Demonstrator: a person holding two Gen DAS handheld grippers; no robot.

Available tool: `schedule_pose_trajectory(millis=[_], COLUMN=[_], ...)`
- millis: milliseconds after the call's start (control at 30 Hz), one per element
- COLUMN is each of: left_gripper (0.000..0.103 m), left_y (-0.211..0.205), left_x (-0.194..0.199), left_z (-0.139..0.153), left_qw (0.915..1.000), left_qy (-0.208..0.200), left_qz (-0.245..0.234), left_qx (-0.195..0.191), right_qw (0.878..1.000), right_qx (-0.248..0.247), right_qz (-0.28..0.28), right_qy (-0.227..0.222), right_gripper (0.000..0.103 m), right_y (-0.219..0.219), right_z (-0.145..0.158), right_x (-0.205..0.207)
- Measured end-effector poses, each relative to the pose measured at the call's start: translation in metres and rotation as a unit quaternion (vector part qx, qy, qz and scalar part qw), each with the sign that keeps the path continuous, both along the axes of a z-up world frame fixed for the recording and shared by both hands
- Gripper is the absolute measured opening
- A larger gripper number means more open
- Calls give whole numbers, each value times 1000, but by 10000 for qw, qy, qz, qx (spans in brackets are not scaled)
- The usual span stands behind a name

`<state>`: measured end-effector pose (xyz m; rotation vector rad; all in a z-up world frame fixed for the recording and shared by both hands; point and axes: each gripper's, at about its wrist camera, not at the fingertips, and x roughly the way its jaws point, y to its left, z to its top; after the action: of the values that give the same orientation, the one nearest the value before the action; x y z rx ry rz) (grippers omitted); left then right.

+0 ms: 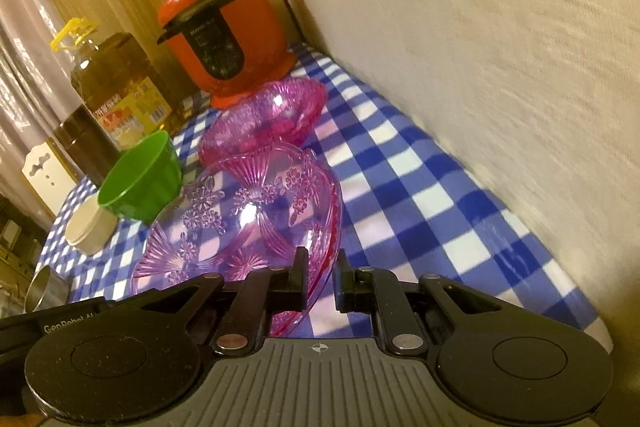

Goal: Organize plates and bowls
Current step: 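Lift the plate with both grippers and carry it over the plate stack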

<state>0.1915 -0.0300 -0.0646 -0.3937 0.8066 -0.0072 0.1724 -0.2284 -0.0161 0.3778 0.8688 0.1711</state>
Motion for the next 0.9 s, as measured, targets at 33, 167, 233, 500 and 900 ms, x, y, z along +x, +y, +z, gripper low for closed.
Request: schedule_pose_trajectory(millis=[33, 167, 233, 500, 900], left_gripper=[11, 10, 10, 10, 10], left_y=[0, -1, -2, -6, -6], left_x=[2, 10, 17, 46, 97], left_z=[1, 7, 10, 24, 38], left_qw=[10000, 9999, 9999, 9992, 9979], left_qy=[-19, -123, -170, -401, -634], left_qz=[0, -20, -28, -68, -84], left_qx=[2, 4, 10, 19, -14], right_qw=[10000, 9999, 9998, 9990, 9977], right_qx=[-14, -36, -14, -5, -119], right_qz=[3, -25, -58, -131, -111], right_qy=[-36, -148, -186, -424, -652], right_gripper=[12, 12, 12, 12, 12], right_y=[1, 1, 0, -2, -4], right_z=[2, 6, 7, 16, 21], right_x=[1, 7, 10, 37, 92])
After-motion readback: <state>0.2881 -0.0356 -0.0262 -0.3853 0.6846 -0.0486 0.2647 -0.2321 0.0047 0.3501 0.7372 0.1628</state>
